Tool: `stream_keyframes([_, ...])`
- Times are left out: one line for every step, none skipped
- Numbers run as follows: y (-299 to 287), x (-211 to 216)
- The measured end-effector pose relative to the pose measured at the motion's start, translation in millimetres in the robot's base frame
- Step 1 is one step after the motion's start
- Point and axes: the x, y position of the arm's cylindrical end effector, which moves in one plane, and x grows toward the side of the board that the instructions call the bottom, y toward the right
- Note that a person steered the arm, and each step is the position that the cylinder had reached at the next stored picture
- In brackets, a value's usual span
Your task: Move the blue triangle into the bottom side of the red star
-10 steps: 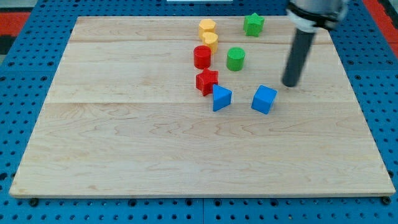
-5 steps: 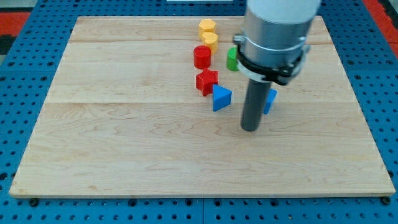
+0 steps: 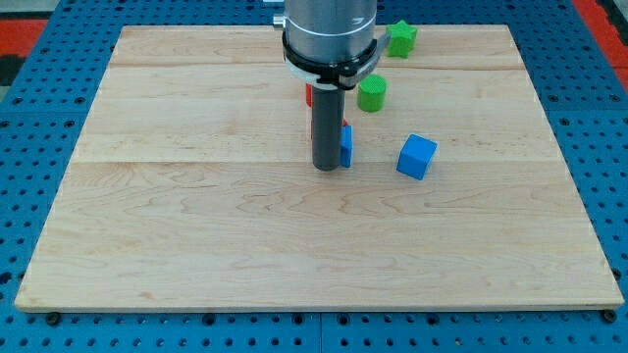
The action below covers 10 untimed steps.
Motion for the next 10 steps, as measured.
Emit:
stream_keyframes([0.0,-15.2])
stream_keyframes([0.0,-9.1])
stream_keyframes([0.0,15.7])
stream_keyframes([24.5,22.2])
stream_keyframes([40.4,19.2])
stream_keyframes([62.4,15.9])
stream_keyframes([71.7,2.4])
stream_keyframes([59.6,-13.3])
stream_keyframes([36.1,-13.3])
stream_keyframes([14.6,-13.3])
